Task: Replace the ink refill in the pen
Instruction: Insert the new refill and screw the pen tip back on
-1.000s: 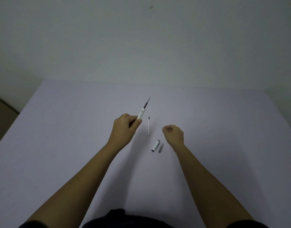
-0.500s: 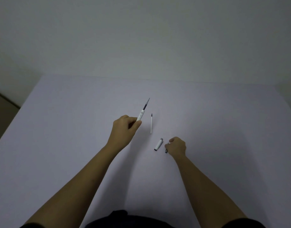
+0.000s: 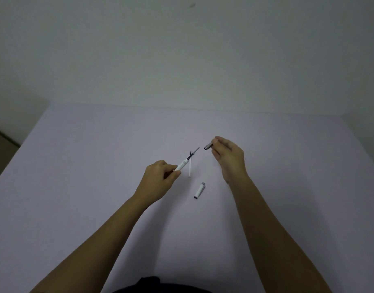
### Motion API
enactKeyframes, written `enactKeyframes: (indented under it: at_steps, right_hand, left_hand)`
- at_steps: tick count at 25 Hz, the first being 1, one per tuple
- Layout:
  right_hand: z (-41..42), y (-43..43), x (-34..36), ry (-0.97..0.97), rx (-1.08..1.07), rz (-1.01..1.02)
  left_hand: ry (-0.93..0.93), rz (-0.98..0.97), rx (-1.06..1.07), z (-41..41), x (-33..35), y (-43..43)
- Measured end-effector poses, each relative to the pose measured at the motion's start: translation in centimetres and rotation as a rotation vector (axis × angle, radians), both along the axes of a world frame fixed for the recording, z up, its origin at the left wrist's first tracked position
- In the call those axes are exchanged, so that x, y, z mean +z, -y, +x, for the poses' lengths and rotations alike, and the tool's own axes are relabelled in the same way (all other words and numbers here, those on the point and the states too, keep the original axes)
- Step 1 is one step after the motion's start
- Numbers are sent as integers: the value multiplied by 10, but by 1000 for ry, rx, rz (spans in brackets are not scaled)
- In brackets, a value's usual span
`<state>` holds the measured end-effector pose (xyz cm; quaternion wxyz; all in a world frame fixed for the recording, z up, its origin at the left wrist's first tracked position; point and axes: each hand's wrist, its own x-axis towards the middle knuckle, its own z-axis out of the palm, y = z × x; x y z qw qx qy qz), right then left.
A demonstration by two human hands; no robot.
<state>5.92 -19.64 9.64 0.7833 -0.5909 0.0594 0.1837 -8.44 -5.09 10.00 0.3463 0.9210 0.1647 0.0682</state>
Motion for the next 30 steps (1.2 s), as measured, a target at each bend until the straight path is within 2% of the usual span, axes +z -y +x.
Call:
enactKeyframes:
  at_steps: [10, 16, 21, 25, 30]
  right_hand:
    - [-6, -8, 11, 4, 27, 52]
    - [-17, -6, 17, 95, 146, -3]
    - [-25, 2, 25, 285, 354, -148]
    - [-31, 9, 32, 606, 436, -397]
    - [-31, 13, 45, 826, 503, -642]
  left_hand:
    - [7, 3, -18, -2, 9, 2]
    - [21, -6, -32, 0, 16, -3]
    - [54, -48, -70, -1, 25, -11]
    - [140, -188, -56, -4, 32, -15]
    - [250, -79, -120, -9, 36, -14]
